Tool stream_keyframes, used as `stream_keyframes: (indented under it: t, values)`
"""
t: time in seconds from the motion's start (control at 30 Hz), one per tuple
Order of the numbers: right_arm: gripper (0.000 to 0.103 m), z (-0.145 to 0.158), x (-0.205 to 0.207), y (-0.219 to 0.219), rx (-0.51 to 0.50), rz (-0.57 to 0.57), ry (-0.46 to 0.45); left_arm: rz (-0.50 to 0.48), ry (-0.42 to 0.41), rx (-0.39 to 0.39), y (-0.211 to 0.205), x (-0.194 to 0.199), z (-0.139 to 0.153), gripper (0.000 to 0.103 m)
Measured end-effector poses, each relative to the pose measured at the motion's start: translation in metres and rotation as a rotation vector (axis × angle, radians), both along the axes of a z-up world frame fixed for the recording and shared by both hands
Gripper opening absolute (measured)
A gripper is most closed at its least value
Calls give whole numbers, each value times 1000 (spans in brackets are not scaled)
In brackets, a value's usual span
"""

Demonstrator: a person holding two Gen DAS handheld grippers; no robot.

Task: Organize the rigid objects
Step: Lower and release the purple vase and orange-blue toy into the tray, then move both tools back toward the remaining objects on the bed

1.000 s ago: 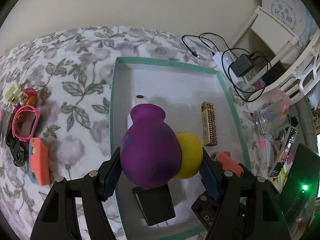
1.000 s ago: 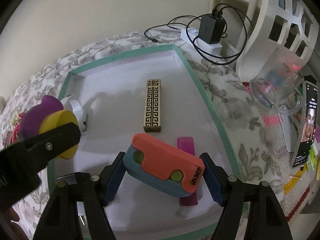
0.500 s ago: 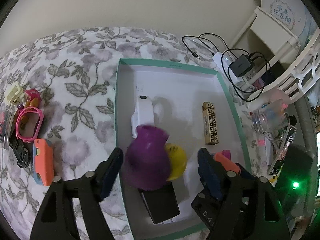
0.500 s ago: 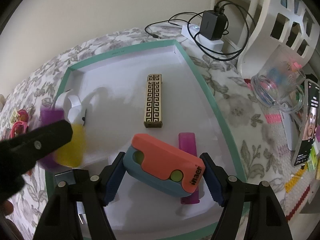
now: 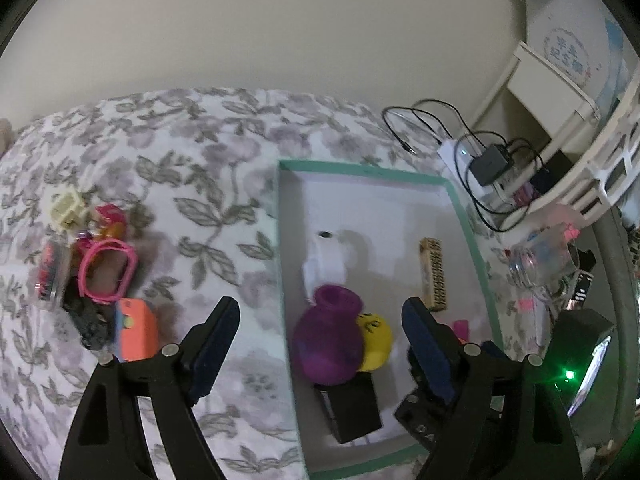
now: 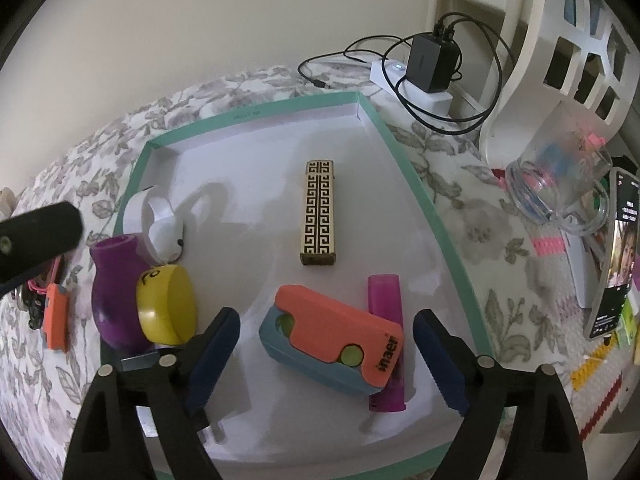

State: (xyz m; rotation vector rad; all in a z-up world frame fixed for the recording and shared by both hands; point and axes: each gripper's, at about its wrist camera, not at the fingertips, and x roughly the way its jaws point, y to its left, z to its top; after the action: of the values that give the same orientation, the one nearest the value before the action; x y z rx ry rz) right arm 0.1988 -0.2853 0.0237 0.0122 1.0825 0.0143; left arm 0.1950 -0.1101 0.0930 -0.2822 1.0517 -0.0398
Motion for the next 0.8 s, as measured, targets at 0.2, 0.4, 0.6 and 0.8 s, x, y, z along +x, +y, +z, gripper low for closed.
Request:
stream_keyframes:
  t: [0.2, 0.4, 0.6, 0.8]
  values:
    - [103, 3, -1, -2, 16, -14, -28, 88, -1, 27, 29, -4, 0, 98]
    - [103, 5, -3, -1, 27, -26, -38, 175, 30, 20, 63, -10, -8, 99]
    - [103, 17, -5, 12, 21, 0, -72, 264, 89, 60, 99, -17, -13, 99]
    - [103, 44, -7, 33, 73, 44, -122, 365, 114, 63, 149, -32, -9, 99]
